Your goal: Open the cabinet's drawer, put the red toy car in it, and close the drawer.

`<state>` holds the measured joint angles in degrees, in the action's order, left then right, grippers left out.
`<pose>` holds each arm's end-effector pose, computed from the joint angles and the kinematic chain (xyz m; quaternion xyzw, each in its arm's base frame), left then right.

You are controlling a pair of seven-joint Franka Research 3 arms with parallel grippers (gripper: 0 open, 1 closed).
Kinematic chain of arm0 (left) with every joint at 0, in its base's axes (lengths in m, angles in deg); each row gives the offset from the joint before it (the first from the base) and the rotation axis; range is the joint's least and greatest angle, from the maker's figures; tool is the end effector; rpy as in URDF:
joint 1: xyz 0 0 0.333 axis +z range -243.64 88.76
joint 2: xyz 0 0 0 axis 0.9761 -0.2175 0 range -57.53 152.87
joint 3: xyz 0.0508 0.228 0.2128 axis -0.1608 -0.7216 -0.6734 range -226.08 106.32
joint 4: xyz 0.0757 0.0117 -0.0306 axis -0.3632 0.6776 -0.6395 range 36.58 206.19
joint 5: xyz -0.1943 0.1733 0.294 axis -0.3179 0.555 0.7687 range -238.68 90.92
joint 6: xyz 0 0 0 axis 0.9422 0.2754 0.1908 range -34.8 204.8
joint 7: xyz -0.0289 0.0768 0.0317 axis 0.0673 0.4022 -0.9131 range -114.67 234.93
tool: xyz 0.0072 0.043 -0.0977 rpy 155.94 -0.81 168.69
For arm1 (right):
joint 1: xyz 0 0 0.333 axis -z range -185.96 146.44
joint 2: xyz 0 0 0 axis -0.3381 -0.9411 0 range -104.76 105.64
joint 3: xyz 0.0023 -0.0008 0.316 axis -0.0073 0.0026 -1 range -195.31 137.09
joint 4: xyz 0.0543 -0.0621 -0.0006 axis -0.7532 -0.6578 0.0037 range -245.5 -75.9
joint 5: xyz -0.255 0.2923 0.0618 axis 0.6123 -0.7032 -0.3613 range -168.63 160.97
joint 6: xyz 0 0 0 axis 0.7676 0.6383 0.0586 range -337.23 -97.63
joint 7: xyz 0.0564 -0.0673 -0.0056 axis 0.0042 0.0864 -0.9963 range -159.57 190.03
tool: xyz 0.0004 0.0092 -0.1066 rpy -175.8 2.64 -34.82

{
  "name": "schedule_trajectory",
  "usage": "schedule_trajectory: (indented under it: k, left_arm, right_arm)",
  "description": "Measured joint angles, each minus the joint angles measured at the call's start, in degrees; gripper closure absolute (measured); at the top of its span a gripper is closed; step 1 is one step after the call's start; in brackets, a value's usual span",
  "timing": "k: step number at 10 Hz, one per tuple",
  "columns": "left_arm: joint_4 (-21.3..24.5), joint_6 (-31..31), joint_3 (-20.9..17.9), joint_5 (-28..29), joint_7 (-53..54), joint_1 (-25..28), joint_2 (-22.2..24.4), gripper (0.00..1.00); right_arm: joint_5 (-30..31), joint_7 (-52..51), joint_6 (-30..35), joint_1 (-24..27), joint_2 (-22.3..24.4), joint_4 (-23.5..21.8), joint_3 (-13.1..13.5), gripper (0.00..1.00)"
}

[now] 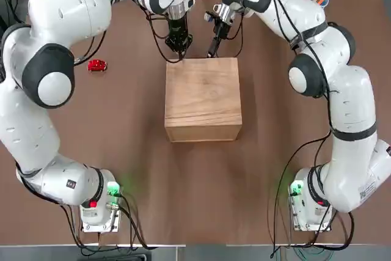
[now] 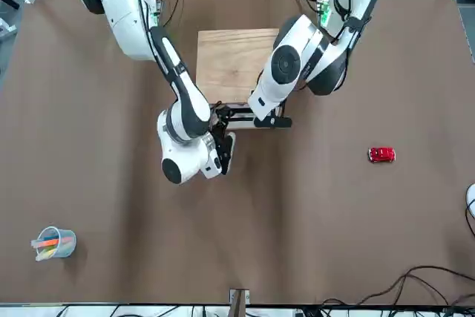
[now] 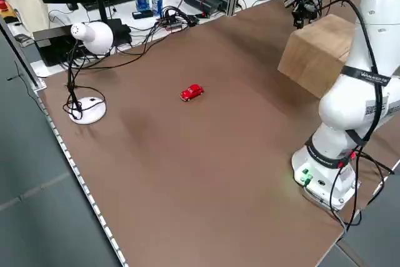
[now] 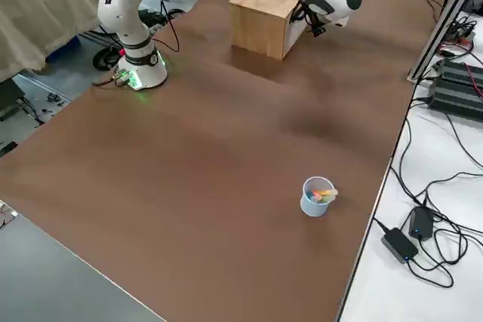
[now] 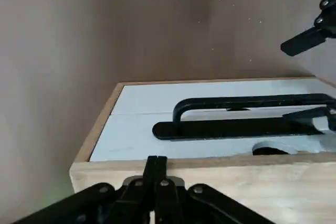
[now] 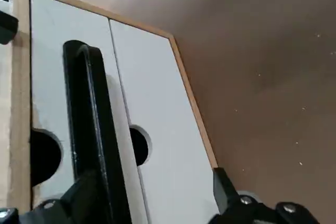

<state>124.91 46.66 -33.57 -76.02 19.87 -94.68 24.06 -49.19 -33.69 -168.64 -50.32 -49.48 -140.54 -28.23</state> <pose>0.4830 -0.4217 0.3796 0.9906 -0.0125 -0.1340 0.0243 0.5857 0.4163 0.2342 -0.7765 -0.4773 0.1375 0.3877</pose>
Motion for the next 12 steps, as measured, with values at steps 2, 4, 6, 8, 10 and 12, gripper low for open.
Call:
schedule_trajectory:
  k: [2, 4, 6, 8, 10, 12]
  left_arm:
    - [0.0, -0.1, 0.0, 0.0, 0.0, 0.0, 0.0, 0.97]
    - [-0.1, -0.3, 0.0, 0.0, 0.0, 0.0, 0.0, 0.97]
    - [-0.1, -0.4, 0.0, 0.0, 0.0, 0.0, 0.0, 0.97]
    - [-0.1, -0.4, 0.0, 0.0, 0.0, 0.0, 0.0, 0.97]
    - [-0.1, -0.5, 0.0, 0.0, 0.0, 0.0, 0.0, 0.97]
    - [-0.1, -0.5, 0.0, 0.0, 0.0, 0.0, 0.0, 0.97]
  right_arm:
    - [-1.0, 0.0, 0.7, 0.2, -0.4, 0.0, 0.1, 0.13]
    - [-3.4, 0.0, 1.9, 0.5, -0.8, 0.0, 0.5, 0.14]
    - [-5.3, 0.1, 2.6, 0.6, -0.9, 0.4, 0.5, 0.15]
    - [-8.5, 0.2, 3.7, 0.8, -0.9, 0.8, 0.5, 0.16]
    - [-9.3, 0.2, 4.2, 1.1, -0.9, 1.1, 0.5, 0.16]
    - [-9.4, 0.2, 4.9, 1.2, -0.9, 1.1, 0.5, 0.17]
